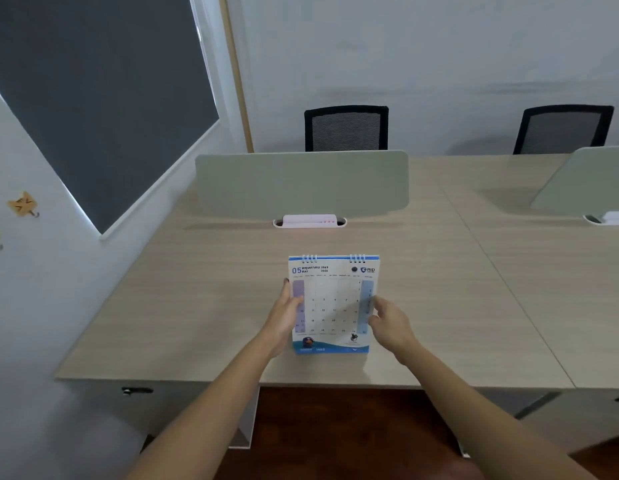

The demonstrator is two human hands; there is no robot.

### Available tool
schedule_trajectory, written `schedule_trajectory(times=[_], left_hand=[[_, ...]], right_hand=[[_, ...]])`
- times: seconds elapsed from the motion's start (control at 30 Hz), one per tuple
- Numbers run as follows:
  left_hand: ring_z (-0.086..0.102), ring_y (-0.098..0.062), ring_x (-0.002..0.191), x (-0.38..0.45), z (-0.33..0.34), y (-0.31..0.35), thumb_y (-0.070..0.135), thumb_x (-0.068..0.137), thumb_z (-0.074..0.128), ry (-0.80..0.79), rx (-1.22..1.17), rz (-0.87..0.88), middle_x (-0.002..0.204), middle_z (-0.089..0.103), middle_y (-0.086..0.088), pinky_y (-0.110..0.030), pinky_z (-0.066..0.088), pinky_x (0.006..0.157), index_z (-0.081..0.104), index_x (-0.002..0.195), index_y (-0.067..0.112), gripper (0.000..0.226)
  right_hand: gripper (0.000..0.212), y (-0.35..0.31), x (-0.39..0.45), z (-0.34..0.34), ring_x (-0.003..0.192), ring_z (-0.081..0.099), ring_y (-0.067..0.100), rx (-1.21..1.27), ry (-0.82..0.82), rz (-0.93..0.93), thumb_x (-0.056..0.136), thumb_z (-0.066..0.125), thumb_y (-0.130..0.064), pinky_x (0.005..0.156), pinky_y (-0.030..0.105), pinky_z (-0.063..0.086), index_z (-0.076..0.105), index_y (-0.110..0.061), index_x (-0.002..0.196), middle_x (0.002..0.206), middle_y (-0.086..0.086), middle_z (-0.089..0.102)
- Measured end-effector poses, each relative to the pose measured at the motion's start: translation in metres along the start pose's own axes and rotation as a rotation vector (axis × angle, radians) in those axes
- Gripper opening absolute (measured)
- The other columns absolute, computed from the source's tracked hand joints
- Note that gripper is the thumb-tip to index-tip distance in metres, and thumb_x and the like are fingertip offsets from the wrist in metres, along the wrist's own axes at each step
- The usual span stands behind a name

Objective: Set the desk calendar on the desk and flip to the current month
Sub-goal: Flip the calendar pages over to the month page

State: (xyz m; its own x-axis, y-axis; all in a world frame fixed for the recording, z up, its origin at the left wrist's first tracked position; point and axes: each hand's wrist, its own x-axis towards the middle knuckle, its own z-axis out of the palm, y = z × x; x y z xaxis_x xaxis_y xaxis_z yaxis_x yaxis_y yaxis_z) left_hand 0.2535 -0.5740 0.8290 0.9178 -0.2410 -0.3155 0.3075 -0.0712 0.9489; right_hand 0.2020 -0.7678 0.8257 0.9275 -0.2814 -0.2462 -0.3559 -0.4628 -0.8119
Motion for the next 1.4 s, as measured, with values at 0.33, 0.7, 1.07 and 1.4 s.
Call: schedule_trajectory(times=[0.33, 0.7, 1.07, 1.4], left_hand=[[0.066, -0.012, 0.102, -0.017, -0.009, -0.001, 0.010, 0.094, 0.042, 0.194, 0.175, 0.176, 0.118, 0.069, 0.004, -0.028, 0.055, 0.083, 0.061, 0.119, 0.025, 0.035], [0.063, 0.012, 0.073, 0.015, -0.033, 0.057, 0.020, 0.084, 0.068, 0.152, 0.268, 0.435, 0.097, 0.071, -0.005, -0.015, 0.049, 0.077, 0.071, 0.104, 0.004, 0.026], [0.061, -0.022, 0.103, 0.041, -0.019, 0.048, 0.036, 0.084, 0.065, 0.337, 0.337, 0.093, 0.108, 0.064, -0.004, -0.039, 0.050, 0.098, 0.061, 0.117, 0.008, 0.044], [0.069, -0.024, 0.098, 0.038, -0.039, 0.023, 0.007, 0.091, 0.053, 0.355, 0.244, 0.119, 0.111, 0.071, -0.012, -0.033, 0.057, 0.085, 0.066, 0.107, 0.005, 0.020]], right_hand=[[0.022, 0.003, -0.008, -0.019, 0.075, 0.070, 0.026, 0.279, 0.146, 0.055, 0.082, 0.072, -0.016, 0.057, 0.032, 0.050, 0.051, -0.013, 0.076, 0.076, 0.008, 0.071], [0.026, -0.081, 0.015, -0.084, 0.078, 0.071, 0.018, 0.860, -0.057, -0.252, 0.098, 0.037, -0.001, 0.072, 0.030, 0.059, 0.058, -0.007, 0.113, 0.086, 0.007, 0.072], [0.025, -0.031, 0.056, -0.029, 0.083, 0.061, 0.027, 0.005, 0.063, -0.083, 0.093, 0.054, -0.021, 0.081, 0.040, 0.052, 0.065, -0.010, 0.112, 0.099, 0.013, 0.068], [0.036, -0.035, 0.057, -0.018, 0.081, 0.068, 0.043, -0.043, 0.180, -0.057, 0.094, 0.053, -0.019, 0.075, 0.044, 0.055, 0.065, 0.008, 0.074, 0.068, 0.021, 0.065]])
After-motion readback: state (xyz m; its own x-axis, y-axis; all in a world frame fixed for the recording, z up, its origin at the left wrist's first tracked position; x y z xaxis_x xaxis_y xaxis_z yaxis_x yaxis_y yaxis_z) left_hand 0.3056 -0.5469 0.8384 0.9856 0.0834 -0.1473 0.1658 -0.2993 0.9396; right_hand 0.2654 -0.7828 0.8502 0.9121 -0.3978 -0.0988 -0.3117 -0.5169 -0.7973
